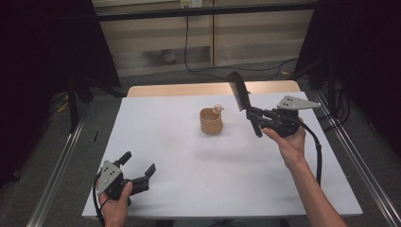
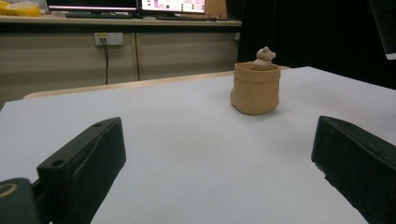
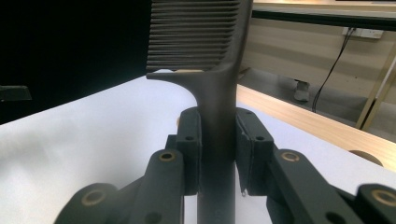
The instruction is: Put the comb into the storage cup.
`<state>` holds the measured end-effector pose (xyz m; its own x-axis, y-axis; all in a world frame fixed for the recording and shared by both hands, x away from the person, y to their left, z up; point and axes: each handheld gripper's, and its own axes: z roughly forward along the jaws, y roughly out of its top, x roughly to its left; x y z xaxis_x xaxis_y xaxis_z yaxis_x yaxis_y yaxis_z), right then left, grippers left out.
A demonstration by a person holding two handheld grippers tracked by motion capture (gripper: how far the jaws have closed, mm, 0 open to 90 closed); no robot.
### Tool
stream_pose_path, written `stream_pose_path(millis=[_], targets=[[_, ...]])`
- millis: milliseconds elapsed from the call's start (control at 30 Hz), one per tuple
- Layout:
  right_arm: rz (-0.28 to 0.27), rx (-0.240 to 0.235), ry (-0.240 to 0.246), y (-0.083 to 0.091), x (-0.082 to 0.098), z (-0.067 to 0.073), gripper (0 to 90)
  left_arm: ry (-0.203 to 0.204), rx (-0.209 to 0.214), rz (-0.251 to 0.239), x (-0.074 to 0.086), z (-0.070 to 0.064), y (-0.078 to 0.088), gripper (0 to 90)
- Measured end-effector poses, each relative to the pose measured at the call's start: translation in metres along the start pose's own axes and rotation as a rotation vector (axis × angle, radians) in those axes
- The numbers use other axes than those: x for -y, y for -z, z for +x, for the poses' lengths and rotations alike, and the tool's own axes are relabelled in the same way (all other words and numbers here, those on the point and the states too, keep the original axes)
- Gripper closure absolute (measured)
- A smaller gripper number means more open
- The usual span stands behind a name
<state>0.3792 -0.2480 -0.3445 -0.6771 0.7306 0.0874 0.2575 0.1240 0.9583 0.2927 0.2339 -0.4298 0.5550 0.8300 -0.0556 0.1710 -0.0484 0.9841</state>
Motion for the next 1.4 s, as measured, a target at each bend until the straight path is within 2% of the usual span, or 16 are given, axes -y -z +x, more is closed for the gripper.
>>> stream_pose_path(millis=[733,1400], targets=[[-0.015,-0.047,0.015,-0.034,-0.014,0.006,73.1,-0.003,0.004,-0.003,-0.001,-0.001,0.001,3.1],[-0.03,-0.074,-0.002,-0.067,-0.026,0.007,73.1,-0.001,0.011,-0.003,-0.001,-0.001,0.001,3.0]])
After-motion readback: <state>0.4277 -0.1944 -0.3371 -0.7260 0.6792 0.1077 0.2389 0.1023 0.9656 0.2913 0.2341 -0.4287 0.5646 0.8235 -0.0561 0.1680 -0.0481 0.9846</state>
